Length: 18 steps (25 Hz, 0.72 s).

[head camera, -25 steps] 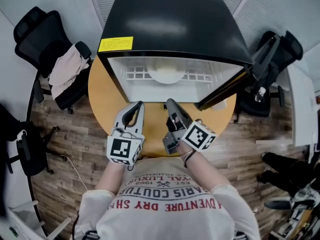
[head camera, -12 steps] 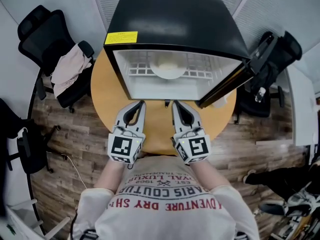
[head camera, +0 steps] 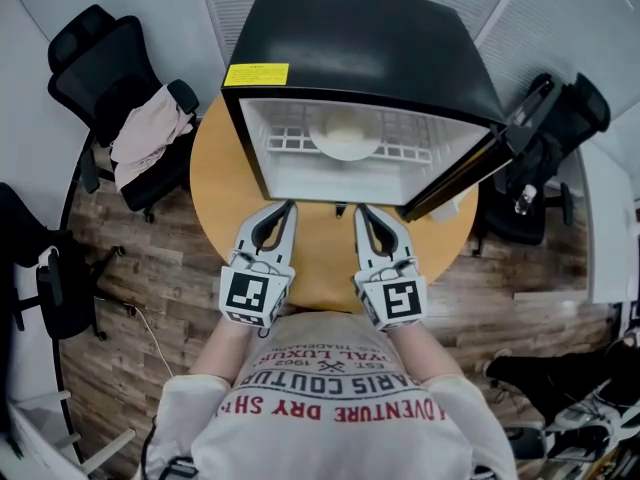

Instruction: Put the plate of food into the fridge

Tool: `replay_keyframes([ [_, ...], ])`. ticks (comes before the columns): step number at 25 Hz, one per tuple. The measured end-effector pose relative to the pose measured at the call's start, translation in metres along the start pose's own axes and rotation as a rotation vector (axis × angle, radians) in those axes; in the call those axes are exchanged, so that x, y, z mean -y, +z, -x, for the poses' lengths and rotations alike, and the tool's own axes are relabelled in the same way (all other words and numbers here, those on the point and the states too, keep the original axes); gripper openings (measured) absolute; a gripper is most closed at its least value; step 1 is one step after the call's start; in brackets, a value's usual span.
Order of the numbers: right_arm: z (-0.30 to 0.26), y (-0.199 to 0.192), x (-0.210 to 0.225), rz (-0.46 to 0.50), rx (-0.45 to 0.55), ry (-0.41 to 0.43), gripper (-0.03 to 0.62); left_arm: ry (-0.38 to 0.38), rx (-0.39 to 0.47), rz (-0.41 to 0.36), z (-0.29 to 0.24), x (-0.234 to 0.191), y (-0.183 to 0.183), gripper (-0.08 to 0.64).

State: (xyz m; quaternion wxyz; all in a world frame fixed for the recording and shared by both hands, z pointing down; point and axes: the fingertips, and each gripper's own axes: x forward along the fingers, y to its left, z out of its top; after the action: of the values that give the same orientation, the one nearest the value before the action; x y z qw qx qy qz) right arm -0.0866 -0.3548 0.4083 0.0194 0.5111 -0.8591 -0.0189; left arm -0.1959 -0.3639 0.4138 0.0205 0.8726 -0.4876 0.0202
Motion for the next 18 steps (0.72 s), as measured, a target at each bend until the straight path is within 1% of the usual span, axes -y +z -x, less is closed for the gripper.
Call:
replay_keyframes([
  [5, -0.0026, -0.0020, -0.0073, -0.009, -0.013, 0.045, 0.028, 0.006, 0.011, -0.010, -0.0011, -0.0010, 0.0022, 0.026],
  [9, -0.0029, -0.0014, -0.0062, -0.008, -0.016, 0.032, 0.028, 0.004, 0.016, -0.012, -0.0018, 0.0012, 0.0051, 0.026],
  [12, -0.0027, -0.0020, -0.0026, -0.024, -0.019, 0.017, 0.028, 0.005, 0.014, 0.001, -0.0019, 0.0027, 0.0058, 0.026],
  [15, -0.0020, -0.0028, -0.0017, -0.039, -0.031, 0.011, 0.028, 0.001, 0.021, -0.024, -0.0028, 0.0022, 0.0072, 0.026],
  [18, -0.0021, -0.0021, -0.0021, -0.037, -0.031, 0.012, 0.028, -0.001, 0.024, -0.023, -0.0041, 0.0028, 0.0084, 0.026],
])
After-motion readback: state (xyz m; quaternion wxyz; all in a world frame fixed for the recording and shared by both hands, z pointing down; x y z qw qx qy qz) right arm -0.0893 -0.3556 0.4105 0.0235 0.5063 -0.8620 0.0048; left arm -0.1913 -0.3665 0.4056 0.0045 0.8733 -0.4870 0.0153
